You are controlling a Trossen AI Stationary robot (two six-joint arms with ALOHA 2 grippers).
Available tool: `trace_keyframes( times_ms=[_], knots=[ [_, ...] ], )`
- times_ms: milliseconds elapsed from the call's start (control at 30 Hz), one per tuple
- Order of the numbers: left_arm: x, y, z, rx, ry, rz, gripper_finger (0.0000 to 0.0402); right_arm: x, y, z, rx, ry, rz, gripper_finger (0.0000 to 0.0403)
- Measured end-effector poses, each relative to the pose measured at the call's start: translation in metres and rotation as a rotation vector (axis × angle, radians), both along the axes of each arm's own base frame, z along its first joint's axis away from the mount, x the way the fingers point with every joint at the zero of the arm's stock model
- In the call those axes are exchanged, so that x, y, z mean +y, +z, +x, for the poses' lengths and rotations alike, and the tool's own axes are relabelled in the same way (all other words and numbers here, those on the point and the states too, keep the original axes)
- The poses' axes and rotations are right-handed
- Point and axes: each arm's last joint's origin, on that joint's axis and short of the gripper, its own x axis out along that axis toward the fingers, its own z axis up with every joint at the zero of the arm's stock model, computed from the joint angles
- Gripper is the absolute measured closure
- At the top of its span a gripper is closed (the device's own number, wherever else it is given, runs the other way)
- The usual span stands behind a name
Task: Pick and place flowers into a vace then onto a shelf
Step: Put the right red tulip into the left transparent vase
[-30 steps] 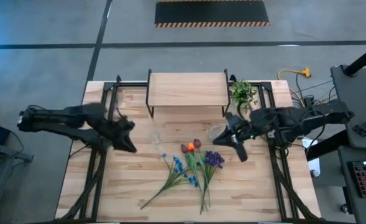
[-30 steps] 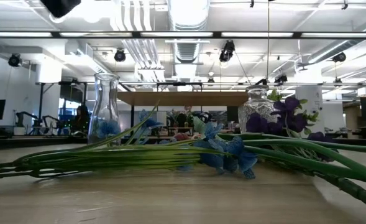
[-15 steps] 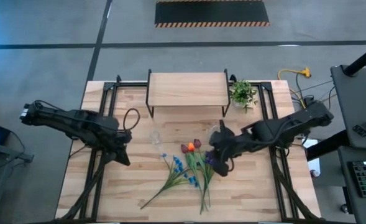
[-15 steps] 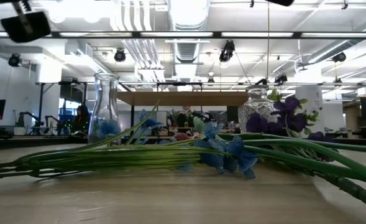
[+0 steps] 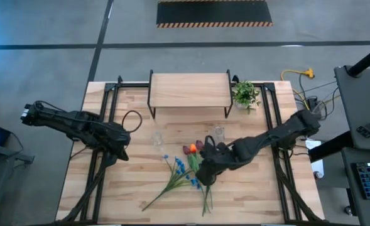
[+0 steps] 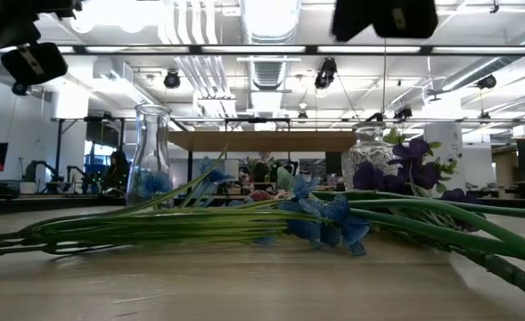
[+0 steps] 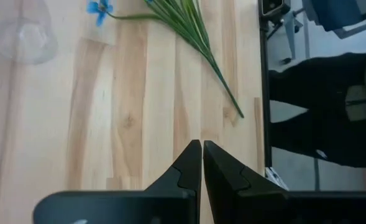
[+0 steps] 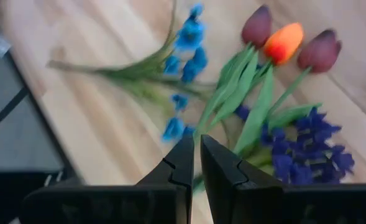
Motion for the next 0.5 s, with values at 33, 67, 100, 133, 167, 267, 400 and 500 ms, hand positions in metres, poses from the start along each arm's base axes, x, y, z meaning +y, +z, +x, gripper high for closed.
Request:
trace_keyframes(
  times_ms=[33, 67, 100, 133, 167, 267, 400, 500],
  knots=[
    [0.000, 0.000, 0.000, -0.002, 0.005, 0.007, 0.0402, 0.000, -0.004, 0.003, 0.004, -0.023, -0.012, 0.0381],
    [0.000, 0.000, 0.000, -0.004, 0.007, 0.009, 0.0402, 0.001, -0.007, 0.005, 0.008, -0.038, -0.017, 0.0380],
    [0.001, 0.000, -0.001, -0.006, 0.009, 0.011, 0.0402, 0.000, -0.011, 0.008, 0.016, -0.046, -0.021, 0.0380],
    [0.001, 0.000, -0.001, -0.005, 0.010, 0.012, 0.0402, 0.000, -0.015, 0.010, 0.029, -0.050, -0.026, 0.0380],
    [0.001, 0.000, -0.002, -0.006, 0.010, 0.013, 0.0402, -0.001, -0.020, 0.013, 0.042, -0.056, -0.031, 0.0380],
    [0.002, 0.001, -0.003, -0.014, 0.023, 0.026, 0.0402, -0.005, -0.032, 0.020, 0.074, -0.094, -0.029, 0.0380],
    [0.002, 0.001, -0.003, -0.019, 0.037, 0.033, 0.0402, -0.012, -0.043, 0.027, 0.099, -0.159, -0.006, 0.0379],
    [0.003, 0.001, -0.003, -0.023, 0.044, 0.040, 0.0402, -0.019, -0.043, 0.029, 0.096, -0.202, 0.006, 0.0370]
  ],
)
